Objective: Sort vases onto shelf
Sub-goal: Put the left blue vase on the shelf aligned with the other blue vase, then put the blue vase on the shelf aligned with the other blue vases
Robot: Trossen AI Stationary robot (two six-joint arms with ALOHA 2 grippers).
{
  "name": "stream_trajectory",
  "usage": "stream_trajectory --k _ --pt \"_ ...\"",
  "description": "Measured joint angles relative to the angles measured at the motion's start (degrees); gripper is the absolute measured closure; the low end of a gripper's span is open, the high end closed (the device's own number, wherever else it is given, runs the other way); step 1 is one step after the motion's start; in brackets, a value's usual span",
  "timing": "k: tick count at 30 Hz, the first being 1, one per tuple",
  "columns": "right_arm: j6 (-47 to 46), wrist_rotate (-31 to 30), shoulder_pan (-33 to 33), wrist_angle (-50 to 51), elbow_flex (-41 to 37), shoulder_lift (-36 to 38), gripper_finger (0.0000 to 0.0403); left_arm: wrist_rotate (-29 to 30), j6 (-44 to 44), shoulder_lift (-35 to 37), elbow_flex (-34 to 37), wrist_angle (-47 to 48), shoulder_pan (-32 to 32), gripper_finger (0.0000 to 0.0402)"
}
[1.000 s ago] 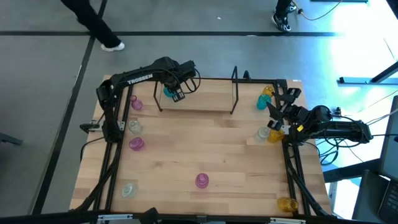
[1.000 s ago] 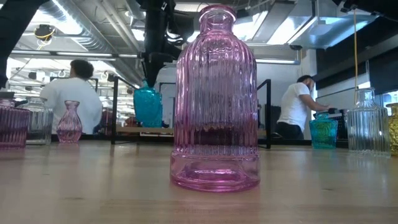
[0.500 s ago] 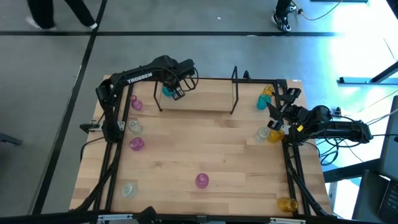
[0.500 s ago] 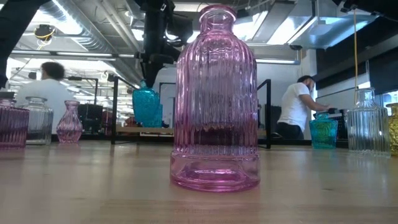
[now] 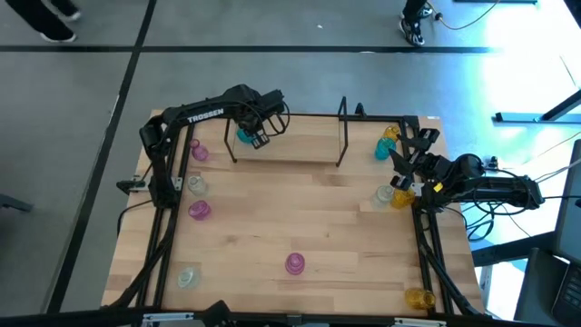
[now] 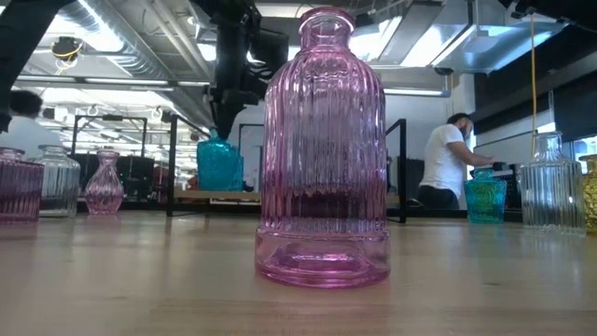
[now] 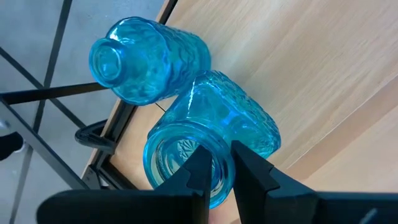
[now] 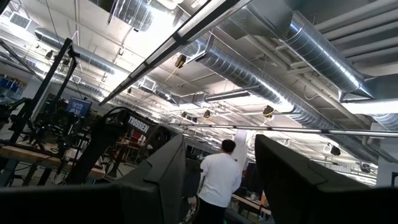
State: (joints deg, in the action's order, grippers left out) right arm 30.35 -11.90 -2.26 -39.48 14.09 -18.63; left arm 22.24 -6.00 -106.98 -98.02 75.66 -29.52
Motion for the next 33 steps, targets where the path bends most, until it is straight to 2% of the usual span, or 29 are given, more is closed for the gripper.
stream_trajectory --k 9,17,21,33 --pt "0.0 0.0 0.0 0.0 0.0 0.0 0.0224 -0.4 0.1 0.0 0.0 -0.1 0.0 0.0358" --pt "0.0 0.0 0.0 0.0 0.0 0.0 0.0224 -0.3 0.1 0.0 0.0 0.0 0.0 0.0298" --pt "0.0 0.0 0.0 0.0 0.0 0.0 0.0224 -0.4 0.1 0.0 -1.1 0.6 0.0 0.028" --pt "0.0 0.0 0.0 0.0 0.0 0.0 0.0224 -0.2 1.7 2.7 -7.7 2.0 0.8 0.0276"
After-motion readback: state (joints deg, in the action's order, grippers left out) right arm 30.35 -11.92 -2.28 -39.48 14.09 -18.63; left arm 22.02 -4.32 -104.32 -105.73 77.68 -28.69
